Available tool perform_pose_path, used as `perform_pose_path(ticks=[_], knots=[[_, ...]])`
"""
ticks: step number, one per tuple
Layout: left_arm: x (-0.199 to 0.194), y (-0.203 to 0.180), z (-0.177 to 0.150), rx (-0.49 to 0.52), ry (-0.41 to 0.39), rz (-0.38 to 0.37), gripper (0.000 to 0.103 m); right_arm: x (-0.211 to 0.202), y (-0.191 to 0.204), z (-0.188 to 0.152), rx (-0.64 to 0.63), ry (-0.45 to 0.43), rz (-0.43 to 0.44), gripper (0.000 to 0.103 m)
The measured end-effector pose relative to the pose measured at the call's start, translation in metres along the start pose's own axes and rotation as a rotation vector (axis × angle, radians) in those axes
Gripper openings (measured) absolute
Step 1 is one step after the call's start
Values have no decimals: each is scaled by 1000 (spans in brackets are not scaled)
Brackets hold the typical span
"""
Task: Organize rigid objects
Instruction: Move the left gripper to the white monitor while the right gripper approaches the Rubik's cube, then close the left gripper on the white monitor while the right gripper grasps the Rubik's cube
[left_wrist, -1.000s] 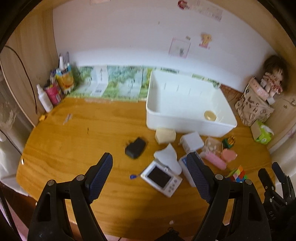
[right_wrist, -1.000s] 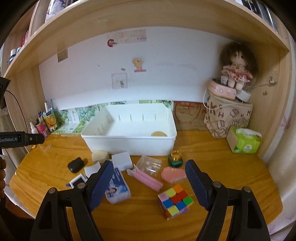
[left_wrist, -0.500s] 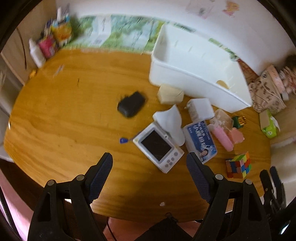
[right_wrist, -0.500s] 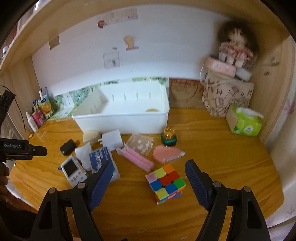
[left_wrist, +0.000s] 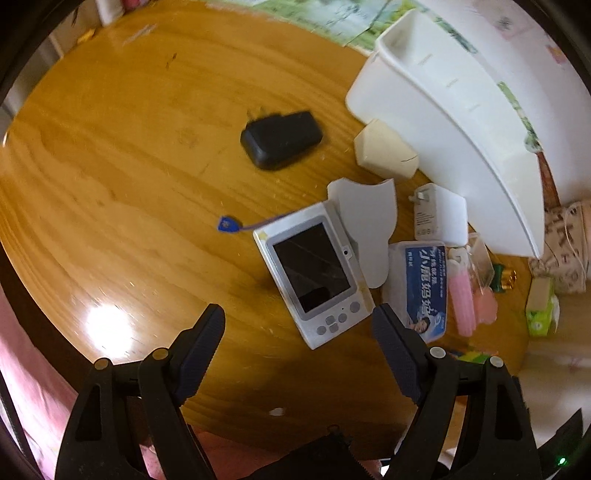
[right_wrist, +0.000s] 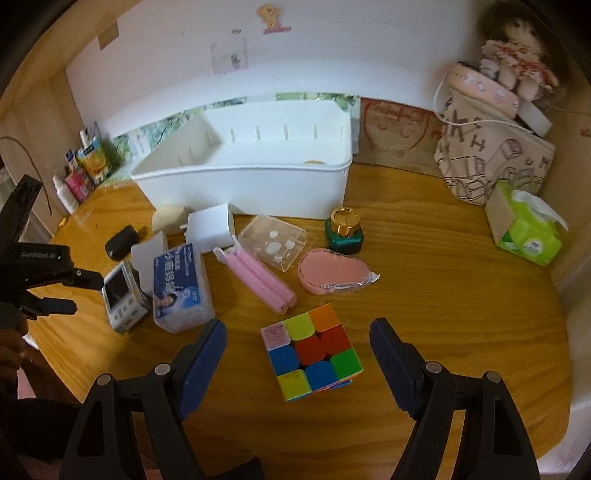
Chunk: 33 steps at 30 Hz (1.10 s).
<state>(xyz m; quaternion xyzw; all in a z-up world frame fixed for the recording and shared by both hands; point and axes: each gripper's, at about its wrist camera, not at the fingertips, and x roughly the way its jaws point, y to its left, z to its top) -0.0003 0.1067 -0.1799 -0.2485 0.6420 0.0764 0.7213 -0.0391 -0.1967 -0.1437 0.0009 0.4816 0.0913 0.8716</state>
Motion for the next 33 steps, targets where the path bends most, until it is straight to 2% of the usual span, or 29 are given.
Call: perform_pose_path(ticks=[6,8,16,22,28,33], knots=[[15,0,2,-84,13,2,84,17,-4,5,-81,66,41,81],[18,0,5,-110,21,29,84,21,-4,7,-108,84,53,81],[29,9,10,-185,47,34,85,36,-7,11,-145,158,115,81],[35,8,18,-187,54,26,85,45,1,10,-207,219,147,81],[40,7,25,-193,59,6,85,56,10,11,-268,263,142,81],[44,-2,30,-178,52,18,84,59,13,10,-286,288,128,81]])
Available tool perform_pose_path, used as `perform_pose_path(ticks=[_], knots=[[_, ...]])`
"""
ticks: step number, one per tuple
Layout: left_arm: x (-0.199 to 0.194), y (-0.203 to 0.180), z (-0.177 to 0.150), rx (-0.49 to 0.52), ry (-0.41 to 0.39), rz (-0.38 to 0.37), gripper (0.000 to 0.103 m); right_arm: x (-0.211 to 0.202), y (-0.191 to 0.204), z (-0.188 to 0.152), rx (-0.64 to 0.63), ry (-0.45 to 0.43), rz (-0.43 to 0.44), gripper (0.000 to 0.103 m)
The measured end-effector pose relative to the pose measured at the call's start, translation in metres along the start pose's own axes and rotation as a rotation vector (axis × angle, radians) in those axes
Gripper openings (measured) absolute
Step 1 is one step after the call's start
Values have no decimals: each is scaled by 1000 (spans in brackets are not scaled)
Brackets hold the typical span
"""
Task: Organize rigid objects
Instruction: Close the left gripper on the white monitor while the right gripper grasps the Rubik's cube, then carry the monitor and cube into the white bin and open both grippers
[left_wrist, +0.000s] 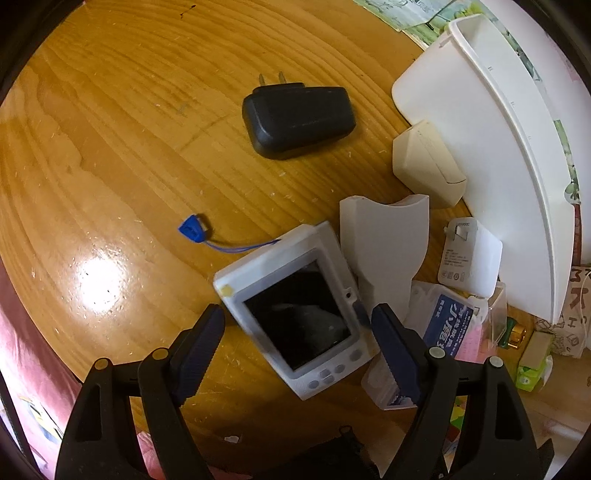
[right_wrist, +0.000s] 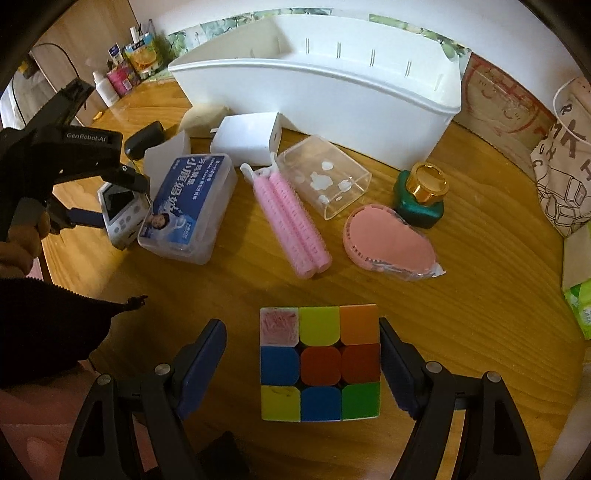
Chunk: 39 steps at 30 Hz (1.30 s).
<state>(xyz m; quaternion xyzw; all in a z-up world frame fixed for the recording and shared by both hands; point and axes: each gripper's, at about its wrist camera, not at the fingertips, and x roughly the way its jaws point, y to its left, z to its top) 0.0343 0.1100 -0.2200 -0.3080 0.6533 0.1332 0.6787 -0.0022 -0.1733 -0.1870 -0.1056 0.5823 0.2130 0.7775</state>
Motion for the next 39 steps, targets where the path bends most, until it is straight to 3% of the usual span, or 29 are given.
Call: perform_pose_path(ticks=[5,15,26,39], knots=[[-5,-7,2,11,-13,-14,73,2,-1,-2,12,17,-10,79],[-11,-11,-4,19,-6,-22,71,-2,-8,-7,35,25,-71,57],[-10,11,-8,-6,4,-39,71,-2,2,-9,18,21,-82,56],[-32,36,-12,-14,-58,-55,67,-20,24,-5,-35,-49,-96,56]])
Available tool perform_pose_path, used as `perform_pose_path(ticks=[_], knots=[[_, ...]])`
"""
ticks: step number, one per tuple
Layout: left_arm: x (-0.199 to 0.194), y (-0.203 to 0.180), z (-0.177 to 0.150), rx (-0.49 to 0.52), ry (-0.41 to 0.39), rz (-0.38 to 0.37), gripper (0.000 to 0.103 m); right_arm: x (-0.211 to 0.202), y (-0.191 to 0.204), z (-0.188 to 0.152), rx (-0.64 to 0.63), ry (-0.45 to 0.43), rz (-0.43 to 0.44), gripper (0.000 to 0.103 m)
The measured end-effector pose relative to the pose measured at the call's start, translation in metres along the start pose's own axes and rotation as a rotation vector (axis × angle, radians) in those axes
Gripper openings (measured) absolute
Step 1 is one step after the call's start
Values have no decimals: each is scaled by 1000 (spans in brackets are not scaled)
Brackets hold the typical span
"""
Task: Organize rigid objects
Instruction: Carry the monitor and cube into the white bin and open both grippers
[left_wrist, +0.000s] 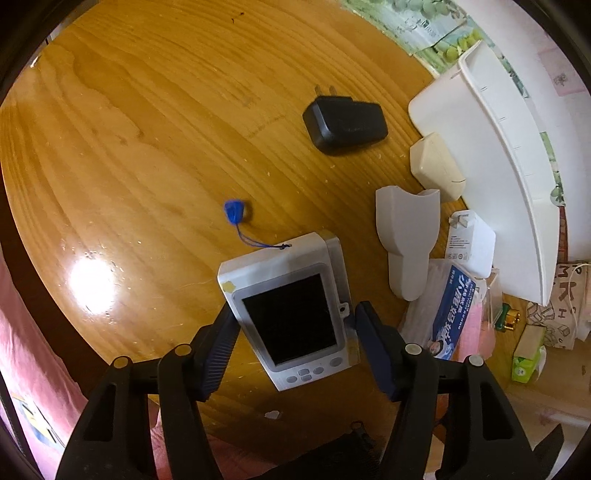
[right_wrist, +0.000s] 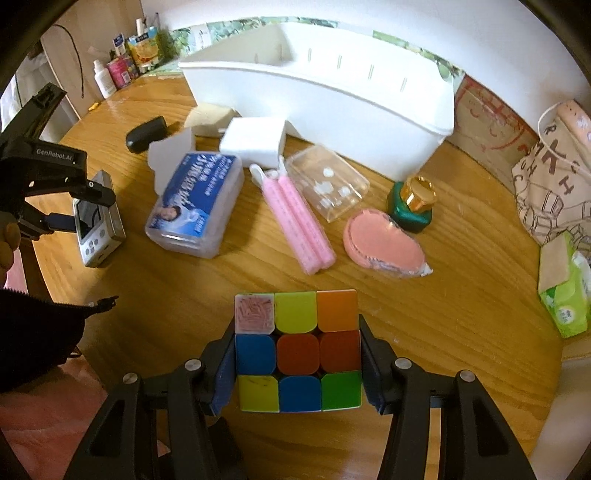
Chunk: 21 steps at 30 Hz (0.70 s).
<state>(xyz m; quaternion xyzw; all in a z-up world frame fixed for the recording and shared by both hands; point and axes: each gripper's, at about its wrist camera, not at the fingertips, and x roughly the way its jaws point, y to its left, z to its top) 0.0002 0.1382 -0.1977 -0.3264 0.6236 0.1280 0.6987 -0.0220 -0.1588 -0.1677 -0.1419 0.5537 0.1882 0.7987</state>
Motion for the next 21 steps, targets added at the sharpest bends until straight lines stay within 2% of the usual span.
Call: perform_pose_path(ticks=[5,13,21], knots=[[-12,6,-1,29,-29,-42,65,-6,9,10,-22,-25,15,56],[-39,4,-4,116,-135,-149,64,-25,17,34,-42,-113,32,56],[-57,-24,-4,234,-248,-228,64,-46,13,57,-15,-225,20,56]])
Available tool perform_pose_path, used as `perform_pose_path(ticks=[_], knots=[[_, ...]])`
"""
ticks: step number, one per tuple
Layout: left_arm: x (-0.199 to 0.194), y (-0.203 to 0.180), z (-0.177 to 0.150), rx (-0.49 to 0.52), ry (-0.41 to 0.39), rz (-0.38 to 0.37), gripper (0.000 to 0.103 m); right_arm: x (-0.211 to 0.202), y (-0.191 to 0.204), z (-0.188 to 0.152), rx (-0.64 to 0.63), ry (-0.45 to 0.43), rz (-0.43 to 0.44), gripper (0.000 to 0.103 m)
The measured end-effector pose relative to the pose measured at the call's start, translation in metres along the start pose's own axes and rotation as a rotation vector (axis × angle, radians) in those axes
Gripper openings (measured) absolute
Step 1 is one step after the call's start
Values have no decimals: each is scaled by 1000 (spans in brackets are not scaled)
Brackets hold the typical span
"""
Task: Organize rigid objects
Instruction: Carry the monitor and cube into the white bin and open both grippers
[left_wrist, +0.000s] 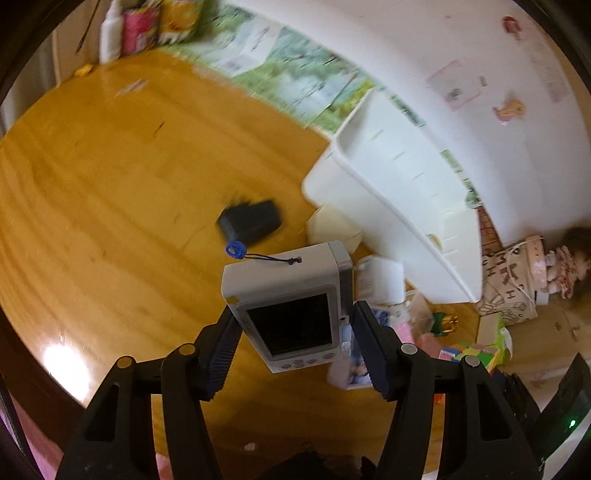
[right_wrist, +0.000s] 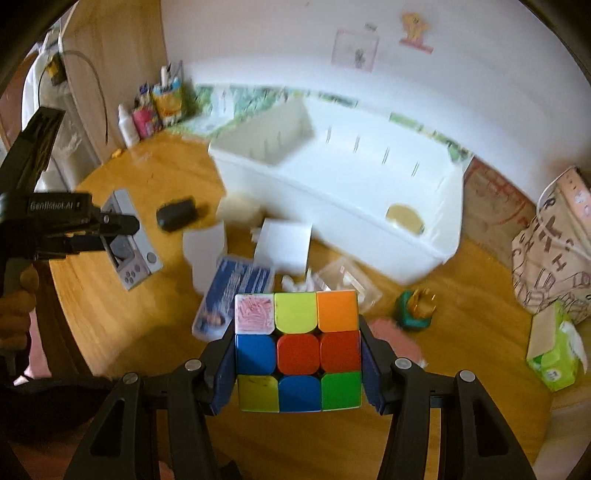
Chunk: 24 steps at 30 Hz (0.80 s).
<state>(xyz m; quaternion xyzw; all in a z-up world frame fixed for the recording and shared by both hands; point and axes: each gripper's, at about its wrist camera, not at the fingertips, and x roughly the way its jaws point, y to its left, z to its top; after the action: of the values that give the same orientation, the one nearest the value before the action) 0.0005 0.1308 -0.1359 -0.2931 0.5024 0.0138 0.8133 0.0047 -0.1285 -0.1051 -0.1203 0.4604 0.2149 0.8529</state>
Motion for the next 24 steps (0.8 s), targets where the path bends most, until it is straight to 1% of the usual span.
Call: perform_pose_path(ticks=[3,9,14,19,24], knots=[[-5,-8,10,34,-17,-20,64,-6,-4,11,17,-46,-12,56],[-8,-30,34,93,-53,-35,64,-17,-18,34,42,-155,-44,56],[-9,-56,55,160,-90,-73,64,-22,-33,53,68,-243,-73,56],[-6,-79,68,229,-125,-78,64,-22,-42,70,68,-322,-83,56],[6,-101,78,285,-123,-81,64,-12,-49,82,71,-382,-80,56]])
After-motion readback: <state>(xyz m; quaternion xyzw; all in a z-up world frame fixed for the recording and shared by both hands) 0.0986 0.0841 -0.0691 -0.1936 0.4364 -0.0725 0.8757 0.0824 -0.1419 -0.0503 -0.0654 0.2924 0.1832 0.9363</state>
